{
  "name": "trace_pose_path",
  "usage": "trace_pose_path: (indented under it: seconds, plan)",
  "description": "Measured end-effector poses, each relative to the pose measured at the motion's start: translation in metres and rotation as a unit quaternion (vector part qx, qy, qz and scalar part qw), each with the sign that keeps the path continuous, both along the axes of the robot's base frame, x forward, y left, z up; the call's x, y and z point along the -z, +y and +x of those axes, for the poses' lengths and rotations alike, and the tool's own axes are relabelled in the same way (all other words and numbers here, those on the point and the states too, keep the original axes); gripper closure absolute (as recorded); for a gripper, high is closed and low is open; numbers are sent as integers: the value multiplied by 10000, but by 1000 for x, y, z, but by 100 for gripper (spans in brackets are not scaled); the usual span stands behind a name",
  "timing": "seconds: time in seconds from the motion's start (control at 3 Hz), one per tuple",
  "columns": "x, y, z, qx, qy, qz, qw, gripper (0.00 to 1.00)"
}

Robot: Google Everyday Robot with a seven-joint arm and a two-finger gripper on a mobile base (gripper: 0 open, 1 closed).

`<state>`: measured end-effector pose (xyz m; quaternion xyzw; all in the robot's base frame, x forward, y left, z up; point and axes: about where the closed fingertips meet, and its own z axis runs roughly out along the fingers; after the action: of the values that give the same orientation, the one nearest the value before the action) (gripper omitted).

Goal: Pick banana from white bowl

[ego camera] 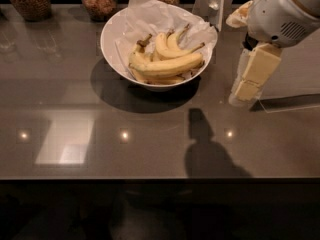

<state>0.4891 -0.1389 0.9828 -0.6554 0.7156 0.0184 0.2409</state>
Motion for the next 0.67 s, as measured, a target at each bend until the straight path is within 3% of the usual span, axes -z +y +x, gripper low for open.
trace_pose_path:
  seconds: [0.67]
  plan:
    - [10,51,46,-640,171,215,9976,0]
